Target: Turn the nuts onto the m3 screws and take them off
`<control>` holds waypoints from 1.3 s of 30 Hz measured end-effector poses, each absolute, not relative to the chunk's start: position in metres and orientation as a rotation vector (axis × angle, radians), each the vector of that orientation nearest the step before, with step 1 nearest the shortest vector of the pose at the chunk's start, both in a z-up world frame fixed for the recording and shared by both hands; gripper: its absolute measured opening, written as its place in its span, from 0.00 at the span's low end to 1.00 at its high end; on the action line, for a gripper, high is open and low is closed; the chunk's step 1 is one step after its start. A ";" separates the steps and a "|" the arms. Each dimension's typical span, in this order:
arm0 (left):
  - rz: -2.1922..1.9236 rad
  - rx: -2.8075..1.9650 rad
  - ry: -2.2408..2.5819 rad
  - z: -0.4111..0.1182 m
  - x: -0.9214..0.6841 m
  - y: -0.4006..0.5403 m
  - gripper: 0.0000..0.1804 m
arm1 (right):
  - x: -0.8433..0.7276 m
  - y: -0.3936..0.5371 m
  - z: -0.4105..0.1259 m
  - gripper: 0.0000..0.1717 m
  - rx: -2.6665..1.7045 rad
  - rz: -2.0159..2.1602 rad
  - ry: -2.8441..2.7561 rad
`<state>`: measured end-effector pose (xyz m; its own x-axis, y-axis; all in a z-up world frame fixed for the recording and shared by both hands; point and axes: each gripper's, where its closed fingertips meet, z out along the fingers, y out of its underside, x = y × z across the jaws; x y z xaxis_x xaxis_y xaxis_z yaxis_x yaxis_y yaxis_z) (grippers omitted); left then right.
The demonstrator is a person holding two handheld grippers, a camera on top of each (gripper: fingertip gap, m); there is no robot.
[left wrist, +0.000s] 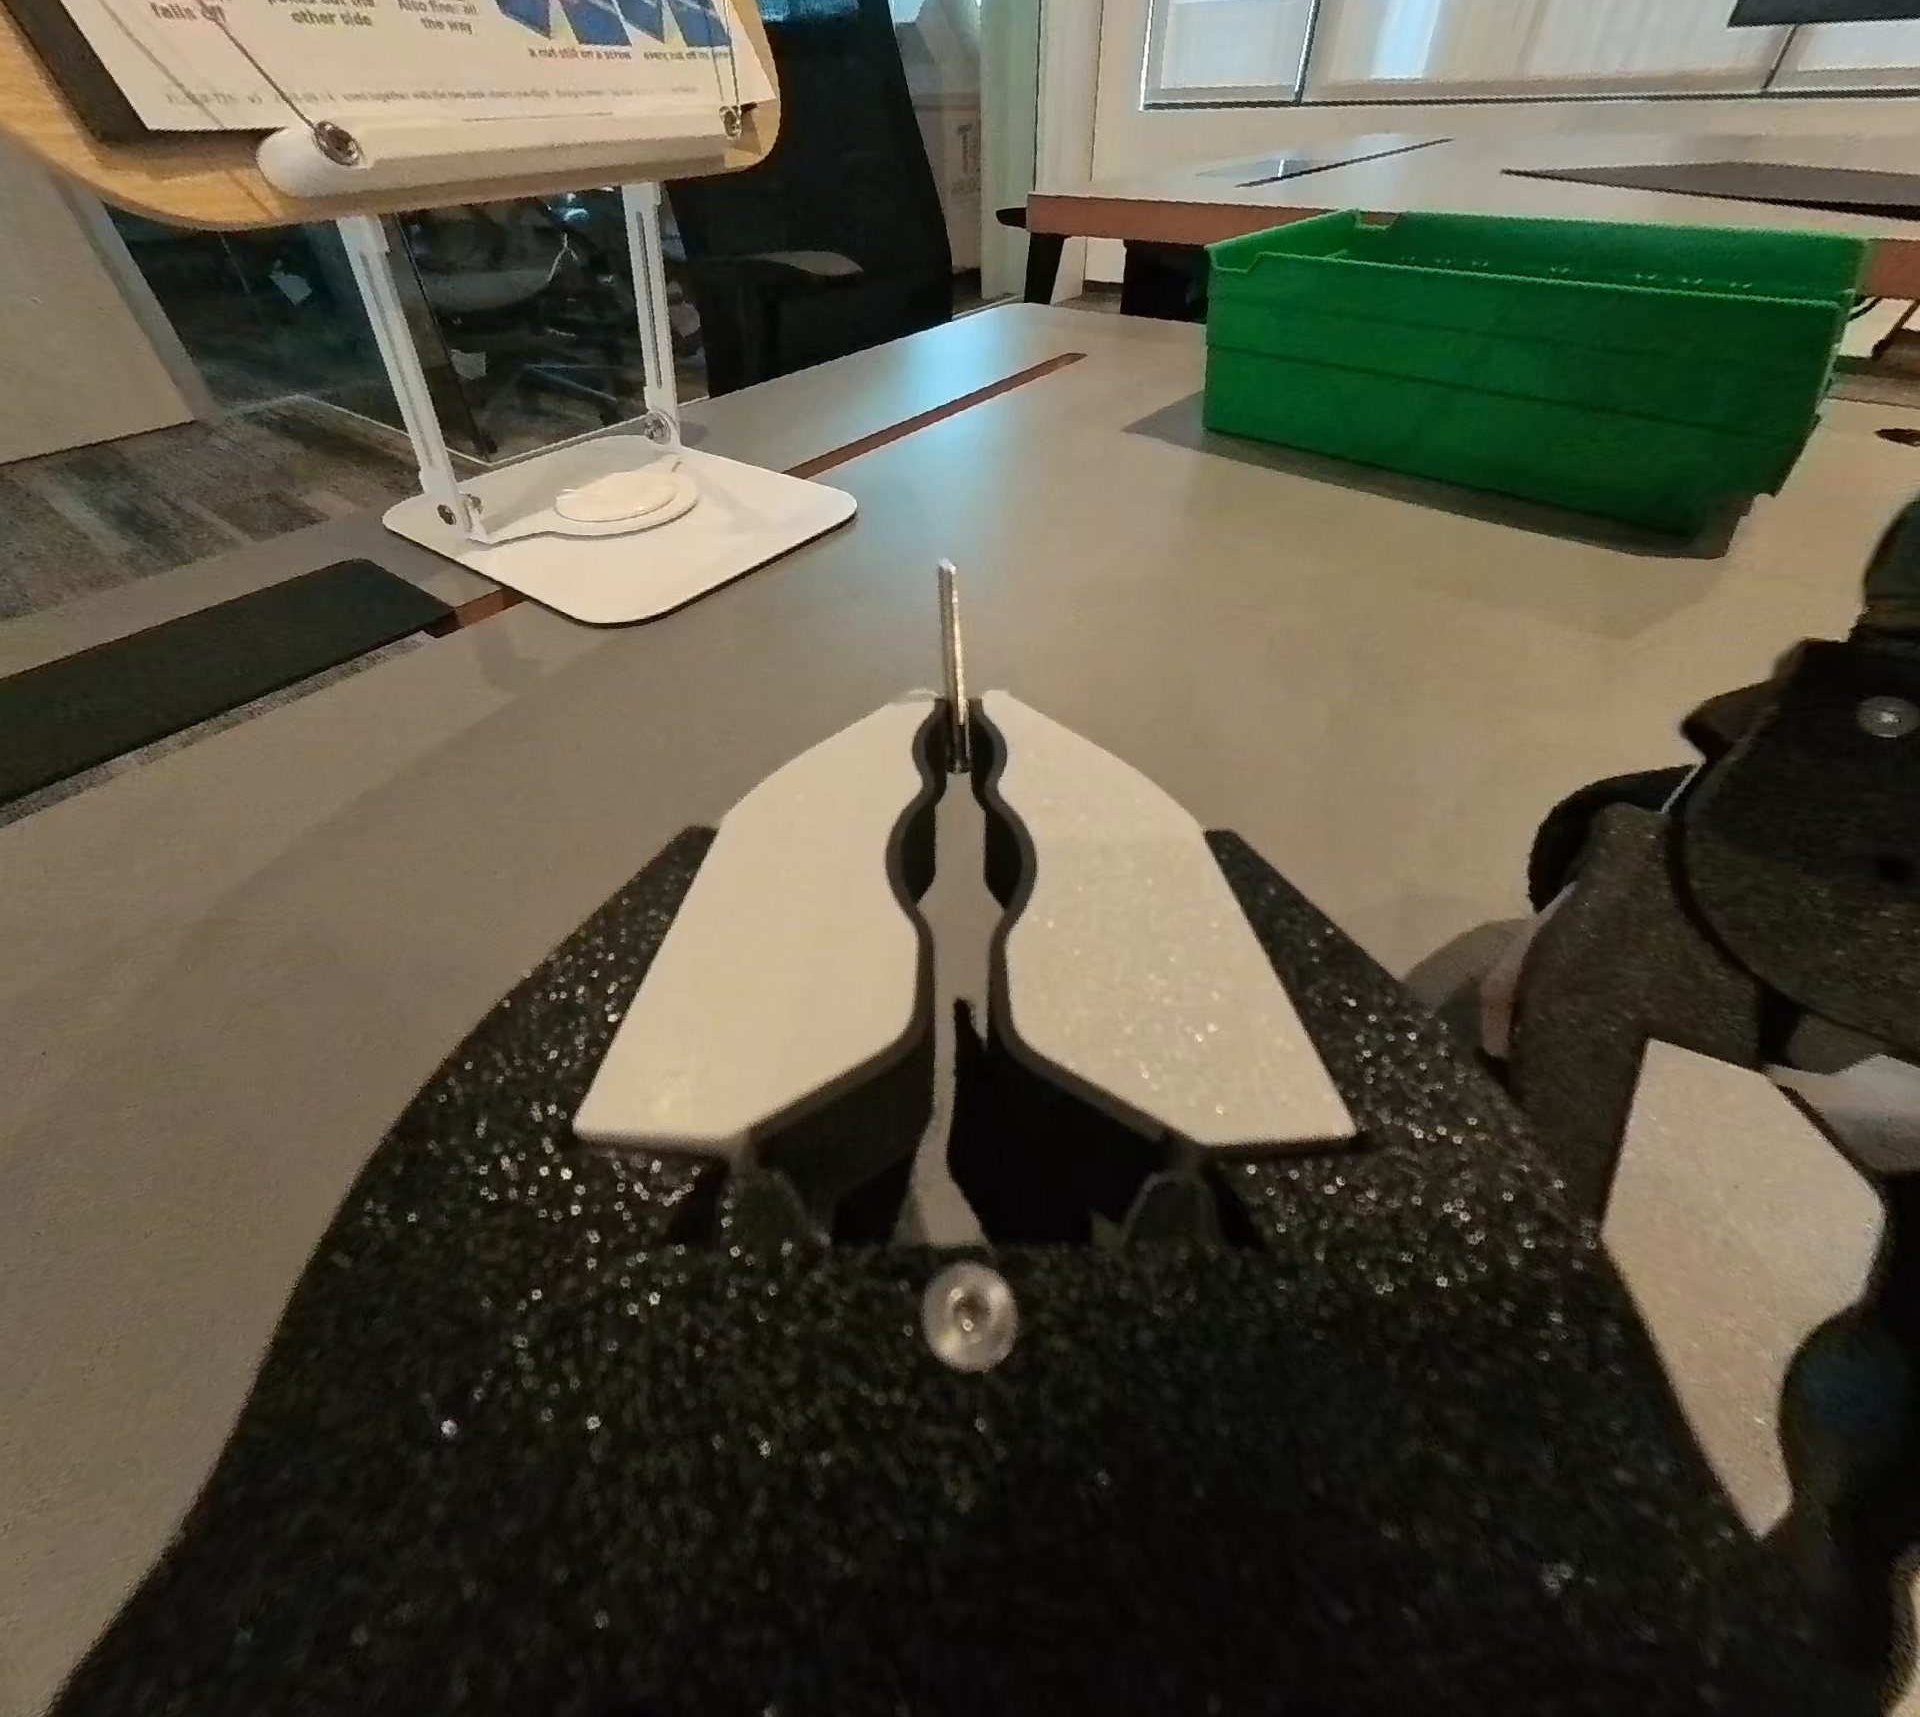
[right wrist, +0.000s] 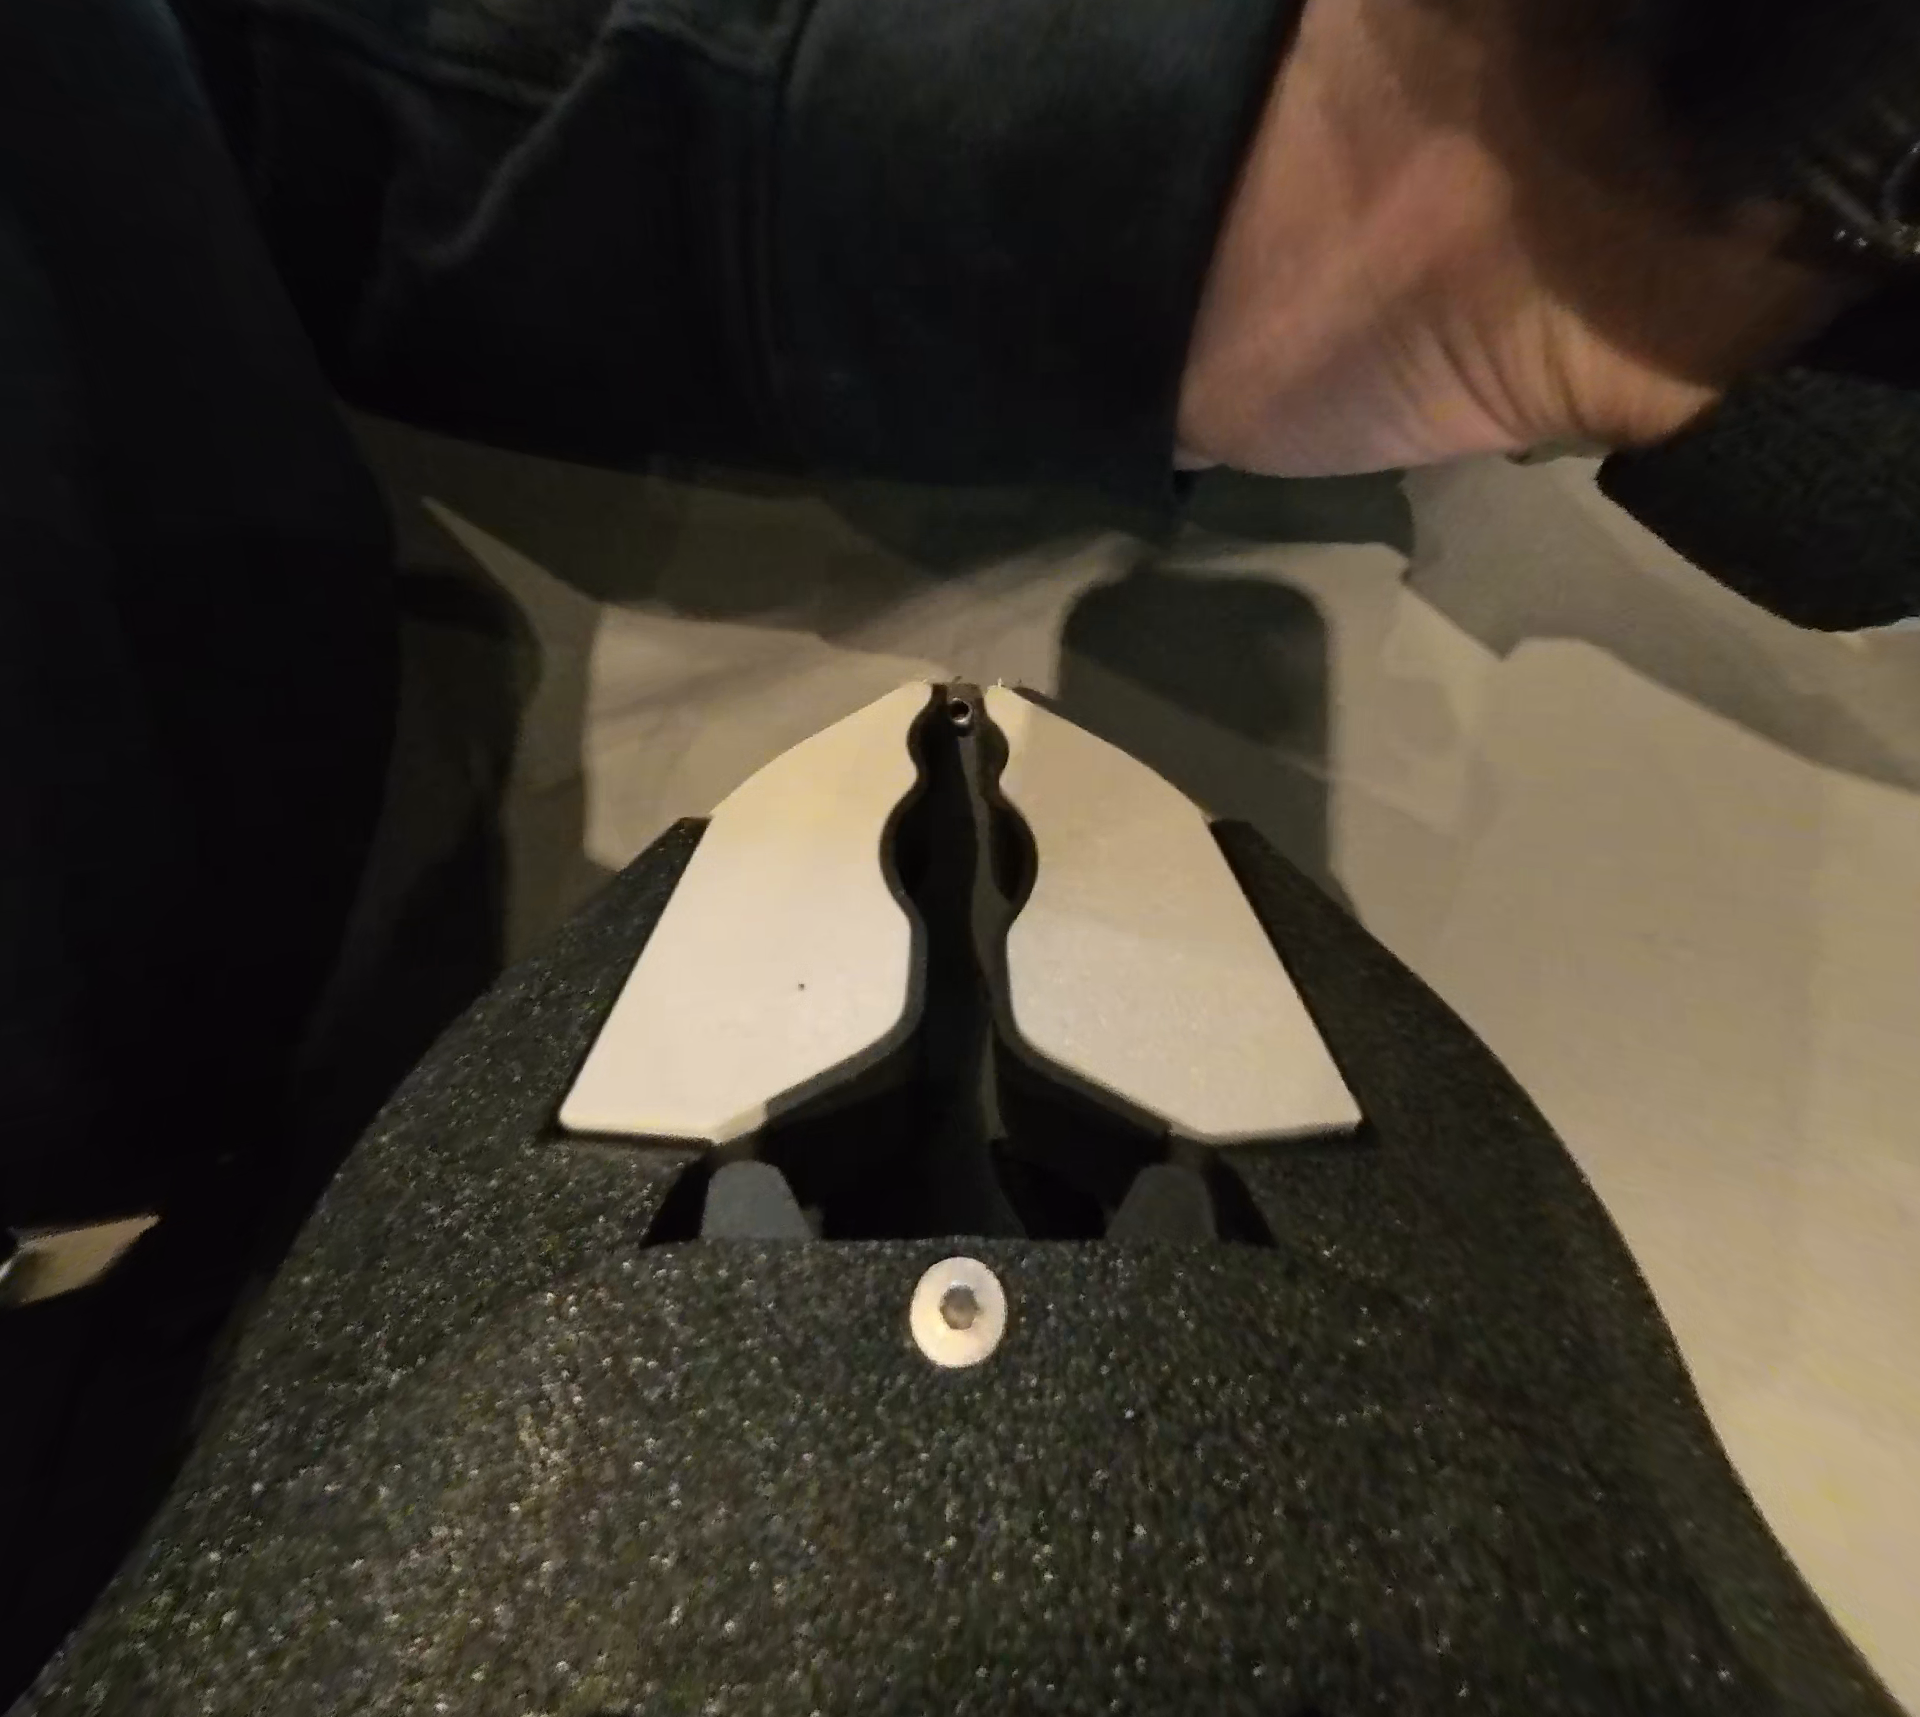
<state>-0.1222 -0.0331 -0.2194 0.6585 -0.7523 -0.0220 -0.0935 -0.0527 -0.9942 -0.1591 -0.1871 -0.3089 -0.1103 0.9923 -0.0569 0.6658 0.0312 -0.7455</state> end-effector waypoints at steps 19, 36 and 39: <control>-0.686 -1.647 0.991 -0.250 -0.080 -0.056 0.01 | -0.072 -0.090 -0.222 0.00 -1.685 0.729 -1.317; -0.697 -1.663 1.002 -0.253 -0.080 -0.056 0.02 | -0.051 -0.074 -0.306 0.07 -1.875 0.557 -1.492; -0.705 -1.666 1.000 -0.253 -0.080 -0.056 0.02 | -0.050 -0.074 -0.306 0.09 -1.884 0.566 -1.469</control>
